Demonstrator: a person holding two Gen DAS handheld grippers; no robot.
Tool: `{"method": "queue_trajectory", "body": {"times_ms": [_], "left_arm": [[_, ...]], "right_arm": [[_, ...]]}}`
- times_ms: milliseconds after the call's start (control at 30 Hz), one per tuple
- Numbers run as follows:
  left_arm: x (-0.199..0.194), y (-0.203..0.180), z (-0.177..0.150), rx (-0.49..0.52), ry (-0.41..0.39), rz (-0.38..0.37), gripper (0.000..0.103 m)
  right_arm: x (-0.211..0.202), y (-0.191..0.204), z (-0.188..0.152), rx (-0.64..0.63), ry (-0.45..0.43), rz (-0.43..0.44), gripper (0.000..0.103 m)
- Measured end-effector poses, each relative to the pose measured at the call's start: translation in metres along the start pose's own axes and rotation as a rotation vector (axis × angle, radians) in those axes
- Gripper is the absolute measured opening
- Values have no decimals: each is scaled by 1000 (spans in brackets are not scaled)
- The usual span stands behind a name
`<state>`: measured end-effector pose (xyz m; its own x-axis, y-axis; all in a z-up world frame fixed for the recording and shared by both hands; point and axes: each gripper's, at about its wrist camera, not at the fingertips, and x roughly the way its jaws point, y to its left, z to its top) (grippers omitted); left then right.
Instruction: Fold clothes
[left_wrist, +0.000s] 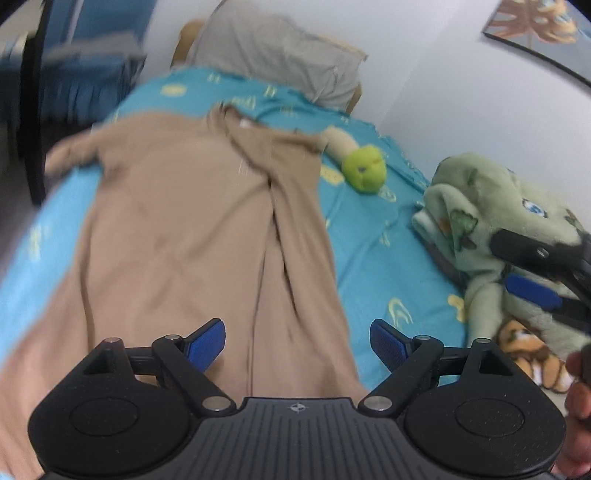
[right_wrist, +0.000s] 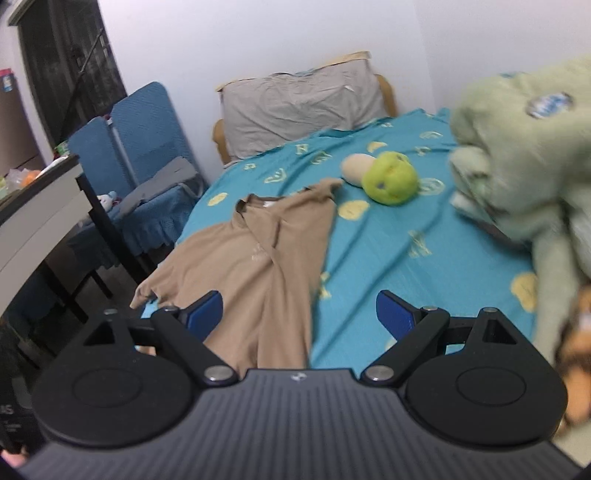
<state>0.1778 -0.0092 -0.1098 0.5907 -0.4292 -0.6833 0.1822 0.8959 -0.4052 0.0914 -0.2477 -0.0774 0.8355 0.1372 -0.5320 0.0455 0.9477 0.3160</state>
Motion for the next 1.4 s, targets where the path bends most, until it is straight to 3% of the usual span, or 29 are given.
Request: {"method": "queue_trajectory", "body": {"times_ms": [133, 300, 367, 467, 533, 667, 733, 800, 1000, 1100, 1167, 1233, 1333, 1400], "left_arm": [[9, 10, -21, -16, 60, -31, 77], [36, 9, -28, 70, 128, -17, 66], [39, 6, -32, 118, 129, 15, 54], [38, -2, -35, 227, 107, 78, 26], [30, -6, -36, 264, 74, 71, 6], [8, -12, -31, 273, 18, 41, 5], [-1, -9, -29, 221, 19, -10, 4], [0, 1, -29, 107, 55, -51, 4], [28, 23, -43, 56, 153, 58, 4], [25, 22, -42, 65, 134, 55, 6], [22, 20, -42, 81, 117, 53, 17], [18, 16, -43, 92, 98, 47, 44], [4, 11, -38, 91, 34, 60, 70], [-6, 9, -33, 85, -19, 77, 82]], "right_arm": [[6, -7, 0, 44, 22, -18, 91], [23, -8, -5, 48, 53, -28, 91], [33, -8, -9, 48, 86, -25, 91], [41, -10, -11, 64, 104, -33, 91], [44, -12, -11, 79, 108, -42, 91], [47, -14, -13, 90, 115, -45, 91], [46, -14, -14, 85, 116, -46, 91], [46, -13, -14, 83, 114, -47, 91], [49, -6, -15, 67, 110, -48, 91], [51, 1, -18, 57, 94, -46, 91], [50, 8, -20, 36, 78, -42, 91], [49, 14, -22, 16, 63, -39, 91], [48, 25, -25, -15, 40, -34, 91], [43, 25, -23, -3, 19, -32, 91]]}}
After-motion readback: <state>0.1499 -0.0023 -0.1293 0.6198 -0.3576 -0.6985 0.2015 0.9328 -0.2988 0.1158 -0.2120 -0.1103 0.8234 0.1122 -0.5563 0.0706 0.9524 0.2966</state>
